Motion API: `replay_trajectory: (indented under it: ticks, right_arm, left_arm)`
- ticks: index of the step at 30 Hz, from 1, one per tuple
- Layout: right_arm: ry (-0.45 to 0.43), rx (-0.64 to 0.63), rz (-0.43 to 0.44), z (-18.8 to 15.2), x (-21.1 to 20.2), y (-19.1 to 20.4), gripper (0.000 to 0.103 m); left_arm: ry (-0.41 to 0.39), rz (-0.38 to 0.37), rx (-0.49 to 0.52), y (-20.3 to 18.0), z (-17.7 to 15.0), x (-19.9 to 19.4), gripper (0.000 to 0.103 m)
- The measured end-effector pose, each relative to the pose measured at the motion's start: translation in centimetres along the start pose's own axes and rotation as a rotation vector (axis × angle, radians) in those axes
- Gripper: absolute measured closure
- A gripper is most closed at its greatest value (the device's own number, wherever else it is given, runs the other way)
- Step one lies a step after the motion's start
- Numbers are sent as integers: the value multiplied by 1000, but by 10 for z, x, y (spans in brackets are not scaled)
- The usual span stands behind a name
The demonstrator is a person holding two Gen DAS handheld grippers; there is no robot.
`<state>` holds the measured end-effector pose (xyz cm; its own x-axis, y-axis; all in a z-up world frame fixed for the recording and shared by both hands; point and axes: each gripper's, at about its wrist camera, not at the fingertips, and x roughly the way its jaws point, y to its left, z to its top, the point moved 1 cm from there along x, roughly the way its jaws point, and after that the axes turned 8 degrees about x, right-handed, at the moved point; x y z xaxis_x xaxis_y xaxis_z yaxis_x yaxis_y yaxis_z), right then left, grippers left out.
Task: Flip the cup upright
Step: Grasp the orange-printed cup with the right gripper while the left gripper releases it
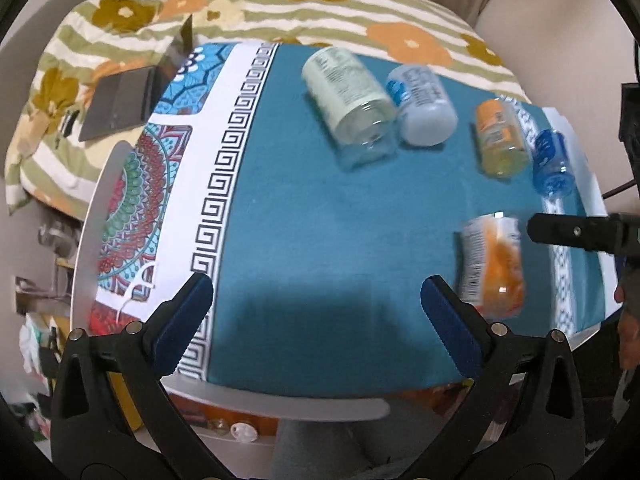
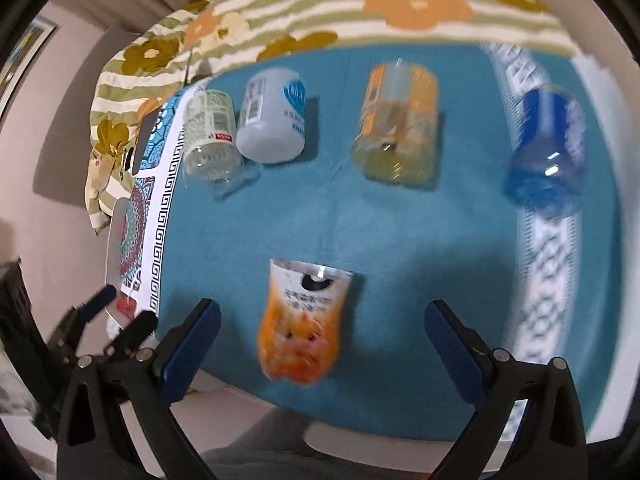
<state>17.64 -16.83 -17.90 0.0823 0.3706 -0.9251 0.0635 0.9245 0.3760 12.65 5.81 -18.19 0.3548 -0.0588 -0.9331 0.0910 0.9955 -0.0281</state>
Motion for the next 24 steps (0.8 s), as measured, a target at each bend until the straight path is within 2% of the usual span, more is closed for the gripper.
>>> replay_trajectory:
  ticks: [3, 7, 10, 16, 19, 22, 24]
  right_arm:
    - [60, 43, 24, 6, 20, 1, 16]
    - [117, 91, 37, 9, 34, 0, 18]
    - [148, 124, 38, 12, 41, -3, 25]
    - [167, 147, 12, 20, 47, -7, 29]
    - [173, 144, -1, 22, 50, -7, 35]
    - [184, 148, 4, 23, 53, -9, 49]
    - [186, 144, 6, 22, 52, -10, 51]
  left_arm:
    - [8, 12, 25, 9, 2, 10, 0]
    - [14, -3, 45, 15, 5, 19, 0]
    - [25, -16, 49, 18, 6, 25, 0]
    - [37, -23, 56, 26, 10, 32, 0]
    - [38, -25, 56, 27, 11, 34, 0]
    - [36, -26, 61, 28, 12, 34, 0]
    - [34, -26, 67, 27, 13, 33, 0]
